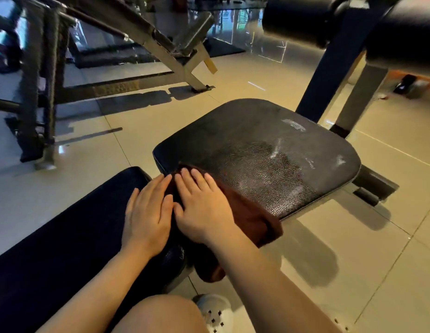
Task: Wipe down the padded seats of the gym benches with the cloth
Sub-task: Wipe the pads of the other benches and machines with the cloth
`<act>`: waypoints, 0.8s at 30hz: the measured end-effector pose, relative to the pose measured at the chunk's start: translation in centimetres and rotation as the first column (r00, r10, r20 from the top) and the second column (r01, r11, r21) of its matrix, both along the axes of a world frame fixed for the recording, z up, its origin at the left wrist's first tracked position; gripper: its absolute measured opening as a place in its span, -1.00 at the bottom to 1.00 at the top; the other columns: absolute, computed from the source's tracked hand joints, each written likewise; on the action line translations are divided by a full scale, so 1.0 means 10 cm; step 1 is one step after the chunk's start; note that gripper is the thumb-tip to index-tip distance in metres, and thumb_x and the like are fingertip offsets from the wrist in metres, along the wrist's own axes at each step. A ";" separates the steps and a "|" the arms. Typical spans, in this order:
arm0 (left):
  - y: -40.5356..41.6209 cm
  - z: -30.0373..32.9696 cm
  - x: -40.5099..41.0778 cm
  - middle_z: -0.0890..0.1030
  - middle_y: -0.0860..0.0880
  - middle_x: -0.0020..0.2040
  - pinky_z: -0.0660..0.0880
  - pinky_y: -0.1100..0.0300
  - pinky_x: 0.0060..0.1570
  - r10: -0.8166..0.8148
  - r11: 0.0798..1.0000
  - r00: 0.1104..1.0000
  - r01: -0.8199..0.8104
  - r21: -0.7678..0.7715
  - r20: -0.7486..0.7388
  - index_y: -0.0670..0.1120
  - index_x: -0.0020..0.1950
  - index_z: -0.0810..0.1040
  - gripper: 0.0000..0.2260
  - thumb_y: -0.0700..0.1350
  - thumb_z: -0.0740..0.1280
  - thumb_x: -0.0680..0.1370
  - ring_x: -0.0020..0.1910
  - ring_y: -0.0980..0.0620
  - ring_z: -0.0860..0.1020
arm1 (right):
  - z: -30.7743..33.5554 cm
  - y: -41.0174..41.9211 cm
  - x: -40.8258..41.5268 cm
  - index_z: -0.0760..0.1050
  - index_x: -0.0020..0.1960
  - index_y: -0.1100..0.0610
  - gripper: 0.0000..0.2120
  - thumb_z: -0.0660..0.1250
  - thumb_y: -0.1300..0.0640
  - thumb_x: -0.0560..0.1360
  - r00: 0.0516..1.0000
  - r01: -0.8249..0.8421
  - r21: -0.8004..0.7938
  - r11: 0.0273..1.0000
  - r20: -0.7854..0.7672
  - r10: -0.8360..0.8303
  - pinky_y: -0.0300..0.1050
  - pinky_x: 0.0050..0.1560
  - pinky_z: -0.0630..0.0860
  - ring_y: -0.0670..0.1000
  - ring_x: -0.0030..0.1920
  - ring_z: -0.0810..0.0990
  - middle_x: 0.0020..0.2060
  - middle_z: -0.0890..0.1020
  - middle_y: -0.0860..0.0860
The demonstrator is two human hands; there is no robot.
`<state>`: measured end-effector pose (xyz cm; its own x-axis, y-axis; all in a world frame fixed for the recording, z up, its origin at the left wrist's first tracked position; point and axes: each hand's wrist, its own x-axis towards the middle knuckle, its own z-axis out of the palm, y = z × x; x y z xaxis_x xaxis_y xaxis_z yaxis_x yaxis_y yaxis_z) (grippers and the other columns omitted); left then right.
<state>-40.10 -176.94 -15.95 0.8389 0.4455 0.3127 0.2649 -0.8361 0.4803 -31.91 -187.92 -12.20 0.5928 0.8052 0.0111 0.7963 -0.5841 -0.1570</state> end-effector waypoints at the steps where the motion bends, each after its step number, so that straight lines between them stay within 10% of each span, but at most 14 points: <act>1: -0.01 0.01 -0.01 0.35 -0.01 0.48 -0.07 0.07 0.46 0.005 1.000 1.000 -0.005 0.017 -0.004 -0.02 0.50 0.29 -0.43 0.16 -0.15 0.58 0.47 0.07 0.25 | 0.00 -0.06 -0.01 -0.12 0.60 0.10 -0.43 -0.11 -0.10 0.67 1.000 0.012 0.007 1.000 -0.015 -0.012 -0.03 0.53 -0.27 0.00 0.57 -0.18 0.59 -0.09 0.03; 12: -0.05 0.02 -0.02 0.36 0.10 0.45 -0.02 0.07 0.46 -0.044 0.998 0.999 0.045 0.048 -0.026 0.03 0.44 0.41 -0.43 0.22 -0.05 0.54 0.40 0.23 0.19 | 0.14 -1.19 1.17 -0.07 0.61 0.08 -0.39 -0.16 -0.20 0.65 0.874 0.487 -0.032 0.873 0.025 -0.486 -0.02 0.54 -0.16 0.02 0.58 -0.07 0.59 -0.04 0.03; 24: 0.02 0.01 0.03 0.37 0.11 0.45 0.02 0.05 0.47 -0.059 0.998 0.998 0.060 0.020 -0.031 0.06 0.44 0.41 -0.46 0.20 -0.08 0.58 0.40 0.24 0.21 | 0.10 -0.90 0.63 -0.04 0.60 0.12 -0.37 -0.16 -0.17 0.62 0.935 0.355 0.039 0.934 -0.002 -0.356 -0.01 0.56 -0.17 0.04 0.58 -0.07 0.59 -0.01 0.06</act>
<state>-39.78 -176.74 -15.81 0.8731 0.3878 0.2953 0.2286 -0.8608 0.4547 -25.58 -196.95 -11.21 0.8401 0.5409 0.0409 0.5386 -0.8229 -0.1811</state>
